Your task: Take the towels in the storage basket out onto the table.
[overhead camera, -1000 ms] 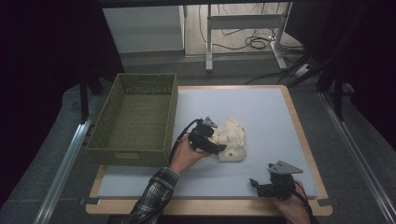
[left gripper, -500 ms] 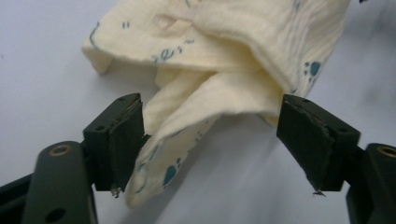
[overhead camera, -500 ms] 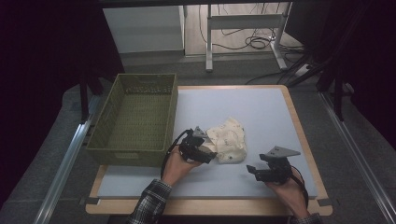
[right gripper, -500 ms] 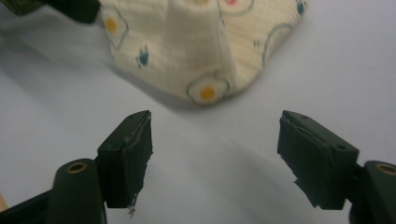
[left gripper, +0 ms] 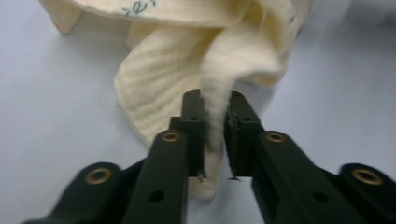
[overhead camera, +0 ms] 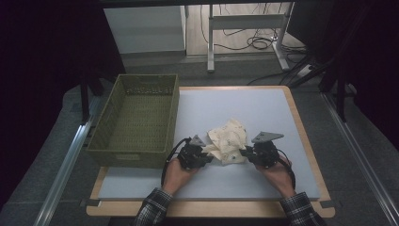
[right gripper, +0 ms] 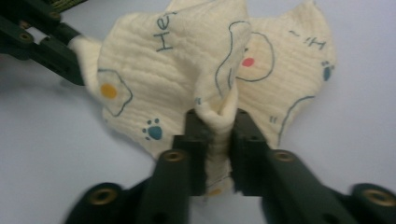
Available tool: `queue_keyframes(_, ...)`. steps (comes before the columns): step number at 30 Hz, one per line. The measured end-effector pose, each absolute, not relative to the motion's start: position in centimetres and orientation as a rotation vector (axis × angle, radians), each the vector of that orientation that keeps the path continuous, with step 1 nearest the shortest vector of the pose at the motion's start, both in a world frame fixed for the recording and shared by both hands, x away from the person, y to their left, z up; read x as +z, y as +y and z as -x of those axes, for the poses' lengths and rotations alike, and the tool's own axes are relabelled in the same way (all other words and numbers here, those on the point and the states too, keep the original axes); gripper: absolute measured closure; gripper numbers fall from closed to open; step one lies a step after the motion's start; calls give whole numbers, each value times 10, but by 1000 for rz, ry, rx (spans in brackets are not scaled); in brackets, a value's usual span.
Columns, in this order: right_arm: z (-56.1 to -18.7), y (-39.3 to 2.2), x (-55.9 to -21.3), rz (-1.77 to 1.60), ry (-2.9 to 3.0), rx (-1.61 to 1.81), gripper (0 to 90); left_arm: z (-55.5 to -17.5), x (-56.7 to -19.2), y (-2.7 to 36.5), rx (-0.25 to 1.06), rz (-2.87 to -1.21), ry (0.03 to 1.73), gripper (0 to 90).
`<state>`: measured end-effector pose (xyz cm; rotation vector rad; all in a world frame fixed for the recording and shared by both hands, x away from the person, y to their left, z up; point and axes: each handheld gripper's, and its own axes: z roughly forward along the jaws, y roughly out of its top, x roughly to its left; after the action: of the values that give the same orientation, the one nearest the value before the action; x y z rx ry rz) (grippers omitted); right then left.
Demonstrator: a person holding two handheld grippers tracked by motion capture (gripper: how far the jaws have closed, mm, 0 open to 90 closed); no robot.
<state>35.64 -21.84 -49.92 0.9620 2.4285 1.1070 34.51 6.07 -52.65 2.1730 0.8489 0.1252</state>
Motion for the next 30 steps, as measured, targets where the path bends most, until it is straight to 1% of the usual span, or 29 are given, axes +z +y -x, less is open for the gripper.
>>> queue_keyframes(1, -356, -221, -498, -965, 2420, 1108, 831, -343, -526, 62, 134, -2178, 846, 821)
queue_keyframes(4, -354, -230, -494, -979, 2411, 1113, 839, -340, -525, 65, 138, -2178, 843, 843)
queue_keyframes(5, -351, -240, -491, -985, 2398, 1112, 838, -336, -525, 66, 133, -2179, 844, 847)
queue_keyframes(9, -344, -262, -490, -1019, 2390, 1115, 829, -326, -527, 66, 91, -2192, 824, 844)
queue_keyframes(10, -342, -268, -492, -1032, 2396, 1114, 822, -323, -529, 65, 76, -2200, 818, 831)
queue_keyframes(12, -338, -276, -497, -1052, 2404, 1101, 786, -318, -532, 62, 57, -2198, 809, 742)
queue_keyframes(13, -336, -280, -500, -1062, 2407, 1092, 739, -315, -532, 62, 60, -2192, 809, 632)
queue_keyframes(14, -336, -280, -500, -1062, 2407, 1092, 739, -315, -532, 62, 60, -2192, 809, 554)
queue_keyframes(15, -331, -287, -503, -1079, 2401, 1079, 661, -312, -528, 63, 74, -2182, 804, 498)
queue_keyframes(16, -331, -287, -503, -1079, 2401, 1079, 661, -312, -528, 63, 74, -2182, 804, 459)
queue_keyframes(17, -330, -289, -502, -1080, 2400, 1081, 635, -310, -525, 64, 89, -2176, 807, 459)
queue_keyframes(19, -324, -297, -489, -1089, 2384, 1110, 581, -309, -516, 65, 133, -2161, 817, 325)
queue_keyframes(20, -324, -297, -489, -1089, 2384, 1110, 581, -309, -516, 65, 133, -2161, 817, 301)
queue_keyframes(21, -323, -298, -481, -1085, 2380, 1134, 563, -310, -512, 66, 174, -2154, 825, 276)
queue_keyframes(23, -323, -297, -477, -1079, 2384, 1150, 560, -311, -512, 66, 191, -2145, 832, 260)
queue_keyframes(24, -324, -291, -471, -1060, 2396, 1185, 557, -314, -514, 65, 223, -2149, 850, 208)
queue_keyframes(27, -327, -281, -467, -1044, 2415, 1216, 558, -317, -522, 63, 254, -2161, 885, 200)
queue_keyframes(28, -332, -265, -464, -1008, 2440, 1234, 562, -318, -525, 62, 267, -2171, 905, 187)
queue_keyframes(30, -338, -250, -464, -975, 2458, 1237, 563, -319, -534, 60, 313, -2202, 935, 178)
